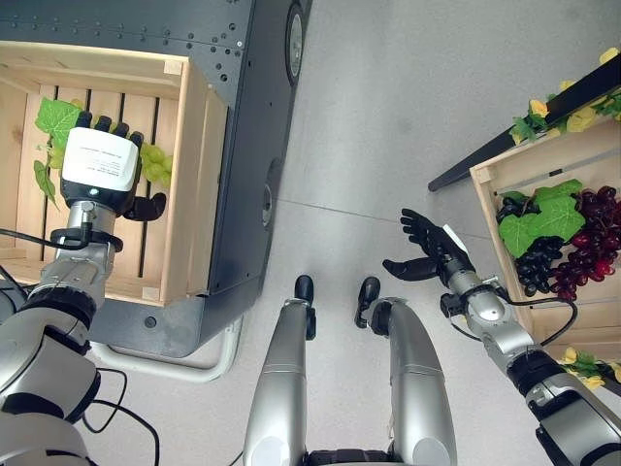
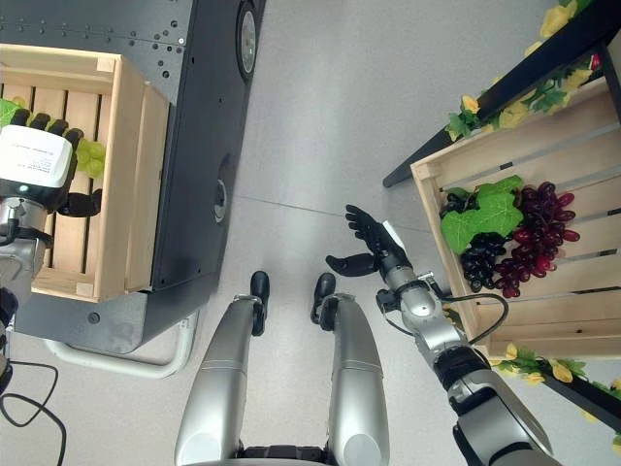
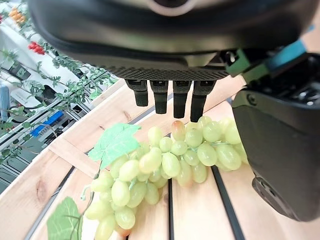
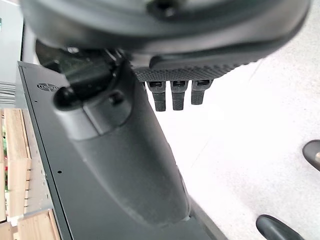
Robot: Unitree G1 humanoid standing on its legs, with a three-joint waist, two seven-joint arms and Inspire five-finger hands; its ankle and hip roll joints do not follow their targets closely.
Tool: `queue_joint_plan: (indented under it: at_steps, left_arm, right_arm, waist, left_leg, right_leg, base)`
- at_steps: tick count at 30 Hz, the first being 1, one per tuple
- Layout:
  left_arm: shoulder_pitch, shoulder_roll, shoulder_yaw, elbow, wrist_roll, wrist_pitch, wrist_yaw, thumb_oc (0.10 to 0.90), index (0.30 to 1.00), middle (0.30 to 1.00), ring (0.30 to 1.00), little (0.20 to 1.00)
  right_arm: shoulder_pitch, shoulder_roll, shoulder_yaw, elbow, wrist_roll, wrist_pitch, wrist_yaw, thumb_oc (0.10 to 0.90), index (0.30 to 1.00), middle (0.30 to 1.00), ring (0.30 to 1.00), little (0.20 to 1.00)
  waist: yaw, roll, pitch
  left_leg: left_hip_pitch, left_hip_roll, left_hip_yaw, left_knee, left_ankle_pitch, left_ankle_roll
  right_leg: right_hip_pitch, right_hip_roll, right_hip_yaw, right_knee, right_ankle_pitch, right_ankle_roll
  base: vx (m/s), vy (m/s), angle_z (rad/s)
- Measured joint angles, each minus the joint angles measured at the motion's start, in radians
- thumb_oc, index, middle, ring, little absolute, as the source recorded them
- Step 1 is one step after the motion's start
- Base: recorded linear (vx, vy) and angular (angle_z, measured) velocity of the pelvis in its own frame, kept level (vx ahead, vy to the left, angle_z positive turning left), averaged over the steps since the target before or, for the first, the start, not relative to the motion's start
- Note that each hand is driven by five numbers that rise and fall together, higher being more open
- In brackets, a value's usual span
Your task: Pick up the fruits from the basket on one side to the basket on the other side
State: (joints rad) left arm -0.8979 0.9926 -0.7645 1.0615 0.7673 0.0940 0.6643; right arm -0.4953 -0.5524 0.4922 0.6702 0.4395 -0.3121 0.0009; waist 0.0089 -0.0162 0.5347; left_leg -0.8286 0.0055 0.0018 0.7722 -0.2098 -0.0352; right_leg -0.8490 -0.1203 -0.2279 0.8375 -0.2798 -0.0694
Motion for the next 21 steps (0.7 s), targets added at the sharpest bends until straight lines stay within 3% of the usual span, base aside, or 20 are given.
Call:
queue_joint_plan:
  at_steps: [7,21]
  left_arm:
    - [-0.091,0.001,-0.069,0.025,0.025,0.031,-0.062,0.800,0.900,0.900,0.900,0.900]
    - [-0.243,0.034,-0.192,0.061,0.086,0.026,-0.113,0.800,0.900,0.900,0.900,0.900]
  right_arm:
    - [0.000,-0.012,0.008,0.002,0.010,0.000,0.020,0.800,0.900,0.900,0.900,0.900]
    - [-0.009,-0.025,0.032,0.034,0.051,-0.006,0.029,0.800,0.900,0.900,0.900,0.900]
  waist:
    - [-0.004,-0.013,-0.001]
    - [-0.020,-0.035,-0.001]
  left_leg:
    - [-0.022,0.003,-0.001,0.003,0.002,0.002]
    - [-0.068,0.010,-0.003,0.009,0.008,0.006]
  right_leg:
    - [-0.016,-0.001,-0.006,-0.001,0.000,0.000]
    - [-0.042,-0.003,-0.030,-0.008,0.001,0.001]
  base:
    - [0.00,0.000,0.01]
    - [0.00,0.007,0.03]
